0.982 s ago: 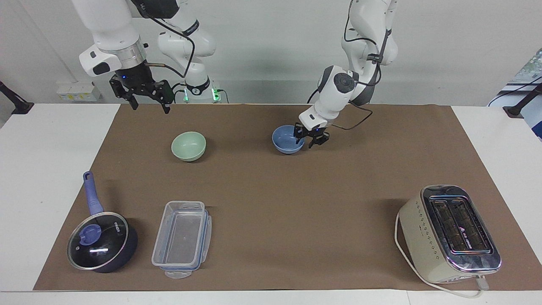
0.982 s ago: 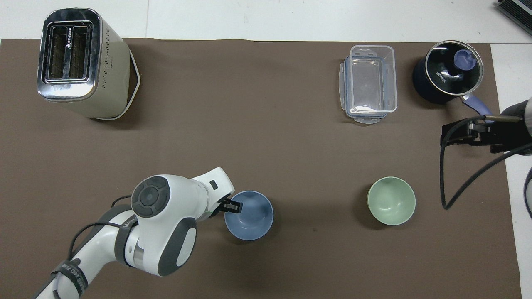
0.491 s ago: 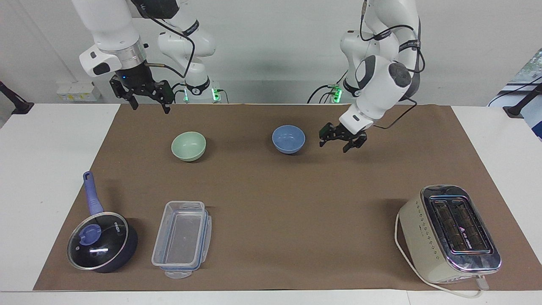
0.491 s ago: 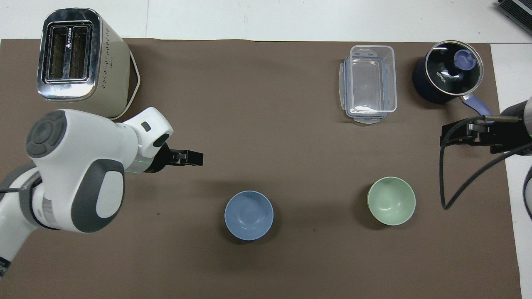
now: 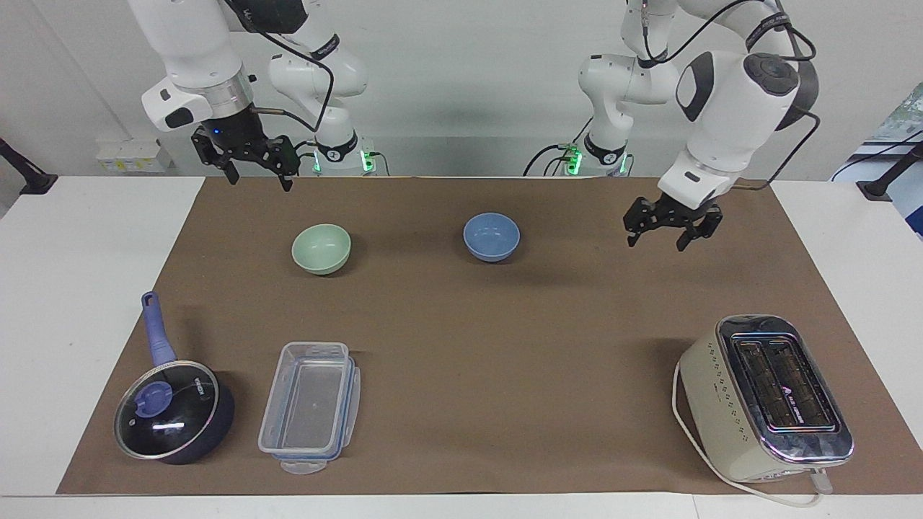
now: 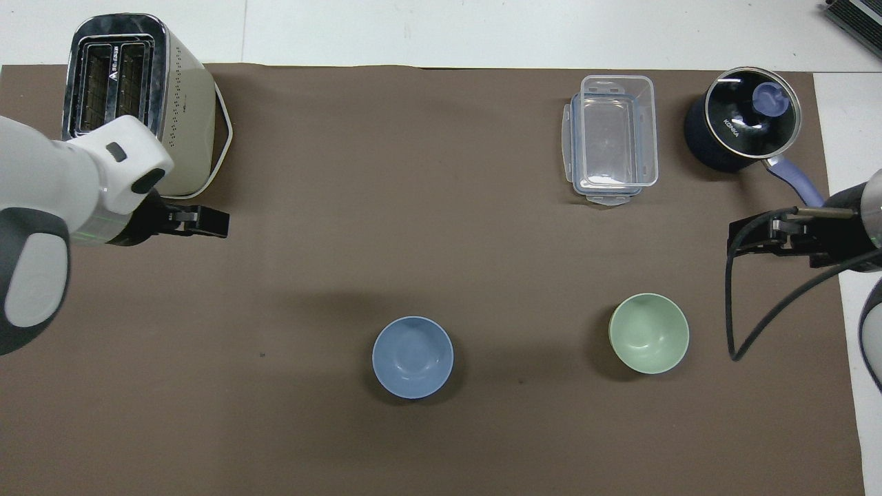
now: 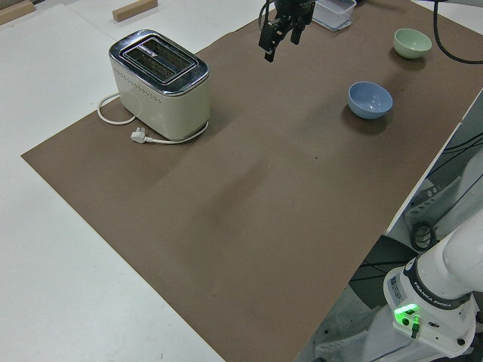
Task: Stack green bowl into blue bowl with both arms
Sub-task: 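Release the blue bowl and retract the left gripper to rest, then reach the right gripper to the green bowl rim and grasp it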
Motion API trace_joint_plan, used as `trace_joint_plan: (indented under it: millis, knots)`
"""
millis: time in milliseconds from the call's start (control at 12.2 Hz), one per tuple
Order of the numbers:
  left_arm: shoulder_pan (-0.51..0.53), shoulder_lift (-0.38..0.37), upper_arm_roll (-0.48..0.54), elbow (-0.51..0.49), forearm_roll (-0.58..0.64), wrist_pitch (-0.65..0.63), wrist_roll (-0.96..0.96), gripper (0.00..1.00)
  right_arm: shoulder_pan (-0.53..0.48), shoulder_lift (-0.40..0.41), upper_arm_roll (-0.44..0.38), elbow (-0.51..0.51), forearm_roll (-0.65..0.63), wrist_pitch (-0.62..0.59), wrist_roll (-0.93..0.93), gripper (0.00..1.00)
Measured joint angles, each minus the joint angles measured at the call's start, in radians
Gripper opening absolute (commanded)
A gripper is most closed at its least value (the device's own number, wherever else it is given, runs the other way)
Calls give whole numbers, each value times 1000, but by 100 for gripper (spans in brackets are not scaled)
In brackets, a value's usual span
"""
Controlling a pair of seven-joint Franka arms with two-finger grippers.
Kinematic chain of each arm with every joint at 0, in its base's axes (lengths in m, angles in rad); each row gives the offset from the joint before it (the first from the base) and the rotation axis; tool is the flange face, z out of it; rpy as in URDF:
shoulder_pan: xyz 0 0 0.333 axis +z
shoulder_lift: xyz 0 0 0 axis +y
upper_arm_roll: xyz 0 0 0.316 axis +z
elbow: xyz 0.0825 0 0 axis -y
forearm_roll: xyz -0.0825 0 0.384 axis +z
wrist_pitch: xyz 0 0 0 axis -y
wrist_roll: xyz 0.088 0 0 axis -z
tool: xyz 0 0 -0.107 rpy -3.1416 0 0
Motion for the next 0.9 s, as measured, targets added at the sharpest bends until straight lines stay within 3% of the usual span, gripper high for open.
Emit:
trace_joint_plan:
  millis: [409,900]
  knots:
    - [123,13,1,123,12,-126,95,100,-22,-71,0,-273,8,201,-48,100]
    - [137,59,-1,276,43,-272,97,100,-33,-72,-1,-568,12,482,-75,100]
